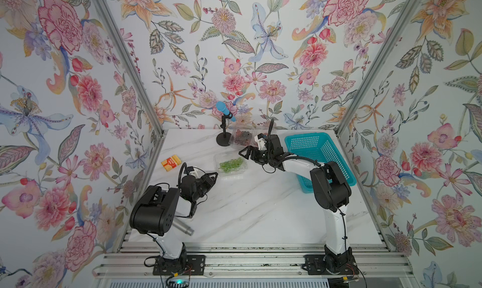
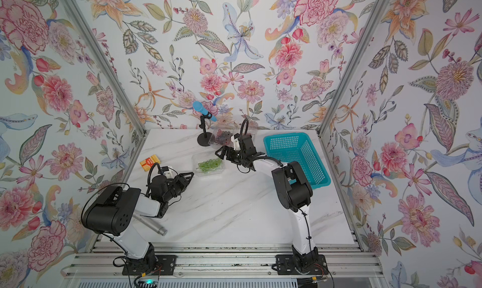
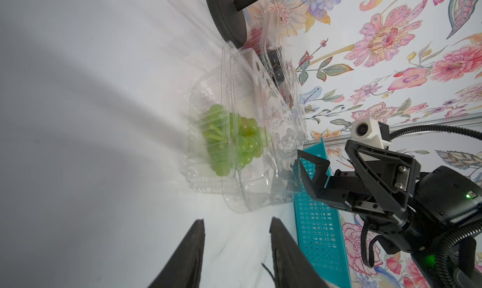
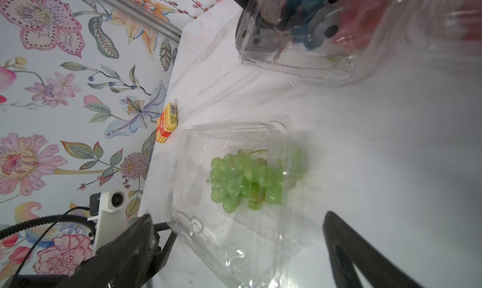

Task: Pack grapes into containers
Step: Close the packing box at the center of the board.

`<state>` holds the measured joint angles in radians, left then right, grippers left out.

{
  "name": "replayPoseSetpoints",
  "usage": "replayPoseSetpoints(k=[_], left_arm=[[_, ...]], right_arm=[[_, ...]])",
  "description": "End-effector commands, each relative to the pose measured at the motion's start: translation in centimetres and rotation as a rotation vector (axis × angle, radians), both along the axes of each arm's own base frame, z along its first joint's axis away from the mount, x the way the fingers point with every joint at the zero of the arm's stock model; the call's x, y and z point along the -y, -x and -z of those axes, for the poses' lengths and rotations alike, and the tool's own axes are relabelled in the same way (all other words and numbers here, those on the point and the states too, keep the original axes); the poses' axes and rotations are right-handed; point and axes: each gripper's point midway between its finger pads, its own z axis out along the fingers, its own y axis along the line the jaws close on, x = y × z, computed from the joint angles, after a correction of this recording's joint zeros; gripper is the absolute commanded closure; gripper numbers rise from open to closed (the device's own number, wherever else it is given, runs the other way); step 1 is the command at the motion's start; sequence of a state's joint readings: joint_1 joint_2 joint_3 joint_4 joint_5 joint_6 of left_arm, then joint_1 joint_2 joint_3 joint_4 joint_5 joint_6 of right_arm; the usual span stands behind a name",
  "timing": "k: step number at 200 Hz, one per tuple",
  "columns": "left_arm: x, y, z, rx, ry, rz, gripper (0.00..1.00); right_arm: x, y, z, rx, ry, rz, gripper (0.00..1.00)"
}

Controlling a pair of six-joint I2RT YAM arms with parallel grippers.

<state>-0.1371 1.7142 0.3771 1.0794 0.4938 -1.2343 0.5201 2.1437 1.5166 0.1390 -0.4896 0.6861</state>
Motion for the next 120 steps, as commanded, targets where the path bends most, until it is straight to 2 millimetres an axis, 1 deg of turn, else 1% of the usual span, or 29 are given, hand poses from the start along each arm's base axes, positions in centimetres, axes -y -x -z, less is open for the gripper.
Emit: replayPoseSetpoints(k=[1, 46, 89, 102, 120], left_arm=[[-0.4, -1.2, -0.8, 0.044, -0.003, -0.012, 0.57], [-0.7, -1.9, -0.6, 0.042, -0.006, -0.019, 0.59], [-0.8, -2.5, -0.6, 0.045, -0.011, -0.018, 0.6], [-0.9, -2.6, -0.5, 0.043, -0.011, -0.019, 0.62], [-0.8, -2.8, -0.4, 0.042, -0.01, -0.02, 0.63]], right_arm=[[-0.8, 0.4, 1.5, -0.011, 0.045, -0.041, 0.0], [-1.8, 0.4, 2.0, 0.006, 0.092, -0.068, 0.0], [-2.1, 0.3, 2.5, 0.005, 0.114, -0.071, 0.01], [-2.3, 0.3, 2.6, 0.006, 0.116, -0.074, 0.0], [-2.4, 0.3, 2.8, 0.003, 0.12, -0.074, 0.0]])
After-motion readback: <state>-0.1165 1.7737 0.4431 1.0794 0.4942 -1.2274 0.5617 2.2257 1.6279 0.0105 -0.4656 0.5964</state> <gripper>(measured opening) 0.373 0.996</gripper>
